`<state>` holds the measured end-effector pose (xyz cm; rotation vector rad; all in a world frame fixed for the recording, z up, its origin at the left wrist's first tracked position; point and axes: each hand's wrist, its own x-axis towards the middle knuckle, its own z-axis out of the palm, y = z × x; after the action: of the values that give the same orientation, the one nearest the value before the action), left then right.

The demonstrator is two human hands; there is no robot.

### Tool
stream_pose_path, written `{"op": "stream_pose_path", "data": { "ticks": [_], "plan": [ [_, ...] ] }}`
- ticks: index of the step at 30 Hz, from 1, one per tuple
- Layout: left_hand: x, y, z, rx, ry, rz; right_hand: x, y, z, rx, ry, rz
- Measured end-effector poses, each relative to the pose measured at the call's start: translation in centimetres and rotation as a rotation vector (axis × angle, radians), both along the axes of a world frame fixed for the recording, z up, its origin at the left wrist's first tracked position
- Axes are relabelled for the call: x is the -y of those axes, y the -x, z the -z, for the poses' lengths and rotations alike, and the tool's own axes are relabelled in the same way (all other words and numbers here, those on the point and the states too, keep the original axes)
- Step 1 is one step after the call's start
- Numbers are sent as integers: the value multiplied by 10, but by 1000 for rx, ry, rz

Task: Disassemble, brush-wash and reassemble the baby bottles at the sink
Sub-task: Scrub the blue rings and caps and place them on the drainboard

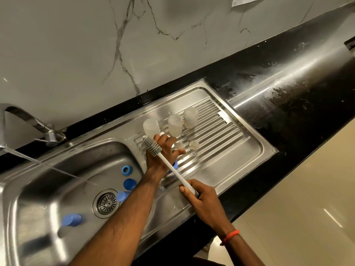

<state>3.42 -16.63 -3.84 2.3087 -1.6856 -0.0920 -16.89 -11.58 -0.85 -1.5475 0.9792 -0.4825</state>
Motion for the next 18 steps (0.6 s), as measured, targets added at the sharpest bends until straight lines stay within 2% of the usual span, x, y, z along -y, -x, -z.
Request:
{"op": "stream_pose_path", "data": {
  "ticks": [6, 9, 13, 18],
  "plan": [
    [-44, -16, -3, -68, 289, -22, 1, -14, 3, -83, 56, -101],
    [-70, -31, -8, -165, 255, -79, 1, -22, 3, -130, 86, -150],
    [-107, -53, -4, -139, 133, -256, -3, -40, 3, -177, 82, -207],
    [-157, -80, 0, -210, 211, -457, -16, -70, 8, -264, 142, -301]
  ]
}}
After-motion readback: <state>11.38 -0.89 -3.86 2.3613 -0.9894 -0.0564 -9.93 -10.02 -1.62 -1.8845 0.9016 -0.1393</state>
